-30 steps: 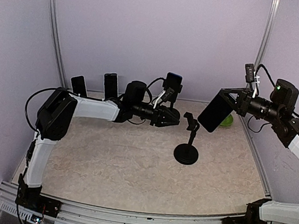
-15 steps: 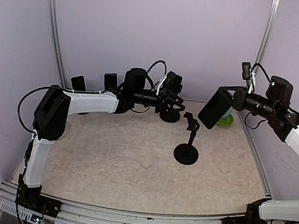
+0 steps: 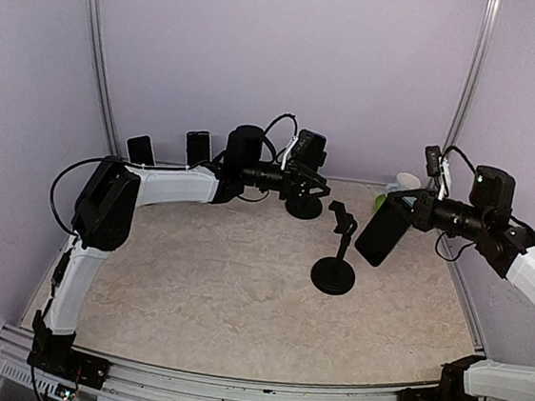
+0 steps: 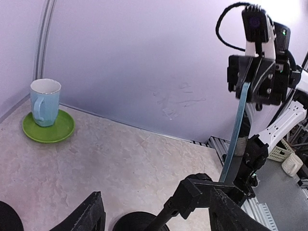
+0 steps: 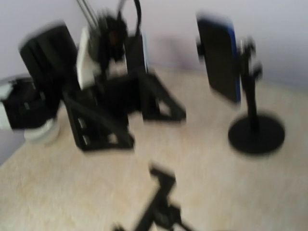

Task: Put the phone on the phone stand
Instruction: Pick up the phone stand from the center of the board.

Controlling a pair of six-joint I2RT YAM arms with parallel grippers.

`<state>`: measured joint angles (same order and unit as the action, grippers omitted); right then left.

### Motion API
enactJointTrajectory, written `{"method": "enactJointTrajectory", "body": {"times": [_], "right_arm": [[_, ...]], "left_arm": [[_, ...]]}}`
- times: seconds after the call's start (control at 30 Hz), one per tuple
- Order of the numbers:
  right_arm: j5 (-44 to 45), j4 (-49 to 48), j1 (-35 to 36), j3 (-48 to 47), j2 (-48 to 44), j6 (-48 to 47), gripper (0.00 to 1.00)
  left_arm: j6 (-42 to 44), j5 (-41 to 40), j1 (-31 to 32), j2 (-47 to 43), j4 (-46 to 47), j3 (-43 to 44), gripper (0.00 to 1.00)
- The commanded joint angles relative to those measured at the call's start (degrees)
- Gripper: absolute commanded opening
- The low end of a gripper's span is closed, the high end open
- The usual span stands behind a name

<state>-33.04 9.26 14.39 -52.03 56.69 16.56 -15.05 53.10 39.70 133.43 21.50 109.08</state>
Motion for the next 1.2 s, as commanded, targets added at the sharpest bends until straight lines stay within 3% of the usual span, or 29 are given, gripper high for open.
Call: {"method": "enactJointTrajectory", "body": {"times": [0.0, 0.37, 0.67, 1.17], "right_arm": [[-1.2, -7.1, -0.5, 6.5, -2.4, 4.1, 0.00], [-0.4, -27.0, -0.5, 18.5, 2.8, 15.5, 0.00], [8.7, -33.0, -0.5, 21.1, 3.8, 18.3, 0.00], [13.0, -38.7, -0.4, 20.0, 8.9, 19.4, 0.00]], "left_arm": [[-2.4, 0.3, 1.5, 1.7, 2.4, 2.1, 0.73], [-9.9, 4.0, 2.2, 3.5, 10.3, 1.1, 0.73], [-10.6, 5.3, 3.2, -0.6, 13.3, -5.9, 0.71], [-12.6, 5.9, 4.8, -4.4, 19.9, -13.9, 0.68]]}}
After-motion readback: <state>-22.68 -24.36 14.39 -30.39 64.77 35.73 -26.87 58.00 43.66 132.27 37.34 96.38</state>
